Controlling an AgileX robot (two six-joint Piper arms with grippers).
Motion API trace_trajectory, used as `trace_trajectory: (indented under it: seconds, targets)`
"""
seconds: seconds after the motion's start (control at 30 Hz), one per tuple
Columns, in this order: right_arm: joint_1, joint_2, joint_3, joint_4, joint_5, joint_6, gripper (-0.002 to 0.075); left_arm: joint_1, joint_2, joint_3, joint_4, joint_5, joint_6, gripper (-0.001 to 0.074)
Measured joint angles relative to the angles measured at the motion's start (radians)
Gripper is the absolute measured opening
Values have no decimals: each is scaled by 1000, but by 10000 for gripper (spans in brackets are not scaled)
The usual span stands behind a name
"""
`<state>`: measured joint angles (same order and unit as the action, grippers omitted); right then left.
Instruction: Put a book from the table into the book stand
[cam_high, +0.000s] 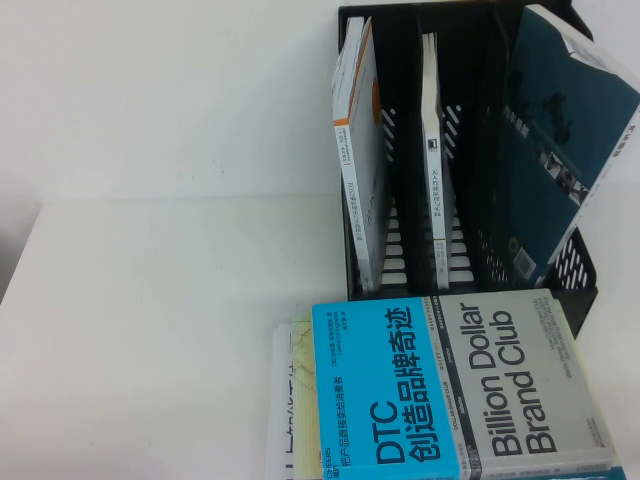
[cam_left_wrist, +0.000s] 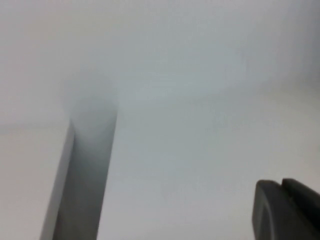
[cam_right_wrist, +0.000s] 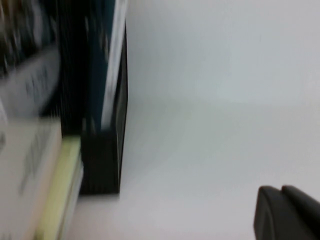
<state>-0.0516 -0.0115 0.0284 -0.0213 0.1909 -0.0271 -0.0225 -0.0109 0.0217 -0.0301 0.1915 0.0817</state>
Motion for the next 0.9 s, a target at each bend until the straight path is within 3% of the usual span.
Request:
trace_trajectory:
  seconds: [0.27,0.5,0.7,0.9]
  targets:
    - [0,0,0,2,-414,2,6,0,0,0,-112,-408,-73,-2]
    - [0,0,0,3,-602,4,6,0,0,0,-144,-558,-166,-2]
    - [0,0,-2,67,-632,4,6,0,0,0,-184,-548,-262,-2]
    - [0,0,-181,94,-266,-5,6,0,2,-176,-177,-192,-182,-2]
